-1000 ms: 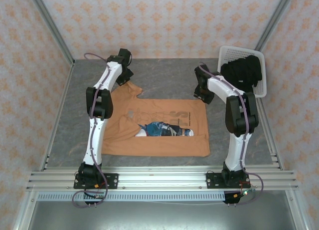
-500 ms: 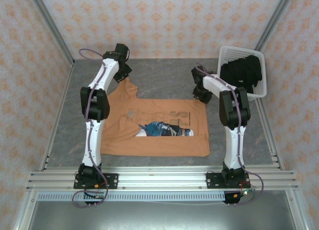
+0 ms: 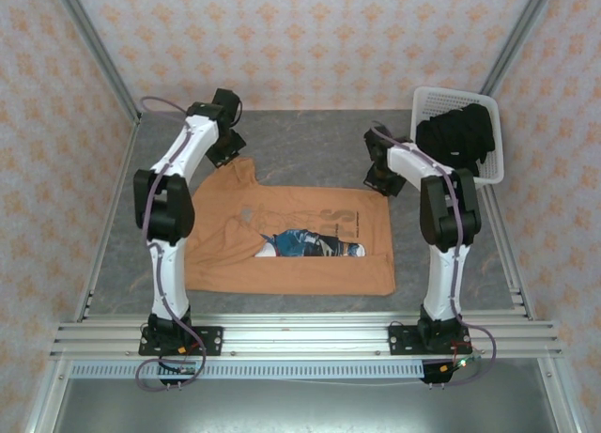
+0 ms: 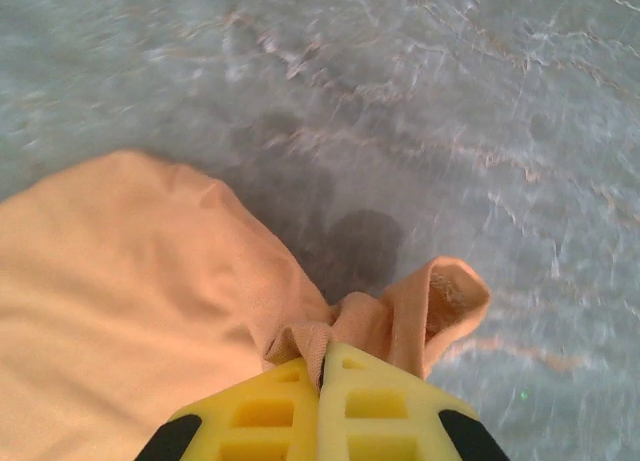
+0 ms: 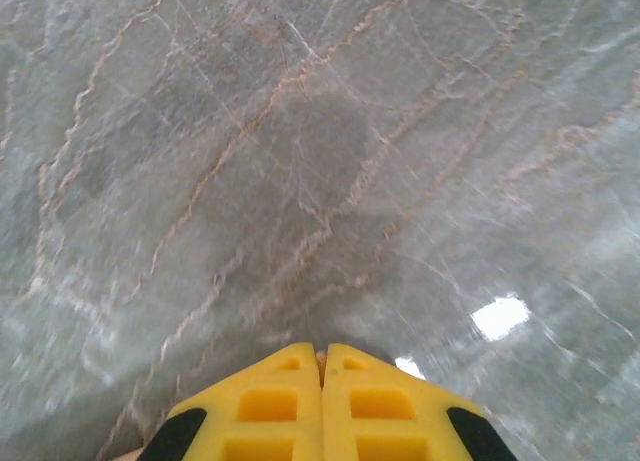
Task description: Fold and stack the t-shirts
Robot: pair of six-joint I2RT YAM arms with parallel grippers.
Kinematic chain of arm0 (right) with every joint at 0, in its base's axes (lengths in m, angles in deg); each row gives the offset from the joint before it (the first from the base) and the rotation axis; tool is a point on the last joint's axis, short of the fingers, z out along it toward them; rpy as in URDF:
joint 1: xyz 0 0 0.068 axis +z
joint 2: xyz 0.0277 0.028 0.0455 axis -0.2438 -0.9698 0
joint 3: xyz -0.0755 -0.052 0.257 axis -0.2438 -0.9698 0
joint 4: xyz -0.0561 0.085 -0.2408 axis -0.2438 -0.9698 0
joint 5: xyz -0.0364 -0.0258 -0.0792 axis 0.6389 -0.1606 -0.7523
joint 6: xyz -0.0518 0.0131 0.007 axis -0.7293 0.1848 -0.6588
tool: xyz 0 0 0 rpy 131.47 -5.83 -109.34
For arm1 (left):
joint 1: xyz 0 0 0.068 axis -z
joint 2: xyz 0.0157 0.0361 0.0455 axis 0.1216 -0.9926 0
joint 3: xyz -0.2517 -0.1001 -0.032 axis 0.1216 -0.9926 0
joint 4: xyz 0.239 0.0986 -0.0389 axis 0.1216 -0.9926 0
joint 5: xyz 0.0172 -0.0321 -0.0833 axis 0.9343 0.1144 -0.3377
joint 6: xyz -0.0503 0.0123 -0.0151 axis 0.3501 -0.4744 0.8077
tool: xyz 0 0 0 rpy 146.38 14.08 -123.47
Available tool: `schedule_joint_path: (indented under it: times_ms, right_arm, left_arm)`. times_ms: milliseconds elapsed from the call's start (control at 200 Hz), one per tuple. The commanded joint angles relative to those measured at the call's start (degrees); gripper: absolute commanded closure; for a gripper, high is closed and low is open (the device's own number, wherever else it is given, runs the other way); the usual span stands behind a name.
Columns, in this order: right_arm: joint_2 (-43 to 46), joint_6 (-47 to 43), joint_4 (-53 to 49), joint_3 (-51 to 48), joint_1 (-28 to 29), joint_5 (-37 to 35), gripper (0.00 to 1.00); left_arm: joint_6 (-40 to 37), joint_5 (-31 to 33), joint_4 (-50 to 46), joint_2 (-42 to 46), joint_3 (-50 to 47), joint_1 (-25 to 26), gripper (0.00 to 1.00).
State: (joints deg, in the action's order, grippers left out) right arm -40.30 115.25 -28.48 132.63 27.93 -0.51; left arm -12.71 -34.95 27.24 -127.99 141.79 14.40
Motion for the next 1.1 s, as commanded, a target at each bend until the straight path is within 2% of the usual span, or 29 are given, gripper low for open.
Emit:
schedule_joint_path:
  times_ms: [0,135,340,645,791,1096]
  right_arm:
    - [6.7,-2.6,-1.2,-2.5,-0.2,0.4,1.00]
    - [11.5,-4.2,-1.5,-6.0,0.2,1.7,1.00]
    - [18.6,-5.6,-2.7,-11.3,1.5,2.3,1.00]
    - [27.1,-6.9,-4.2,-22.0,3.2,4.1,1.00]
    - [29.5,-6.4,-4.5,-26.4,4.6,5.8,1.00]
    - [30.9,-4.6,-4.3,-32.1,5.9,6.1,1.00]
  left_arm:
    - [1.2,1.3,-0.5,9.8,-7.9,0.0,1.00]
    - [1.6,1.5,-1.4,20.2,-17.8,0.0,1.00]
    - [2.2,5.2,-4.4,35.5,-31.4,0.0,1.00]
    - [7.0,4.5,-8.5,54.7,-49.9,0.3,1.00]
    - [8.6,2.1,-10.0,60.2,-55.4,1.2,1.00]
    - [14.6,-0.5,-11.0,64.7,-64.7,6.2,1.00]
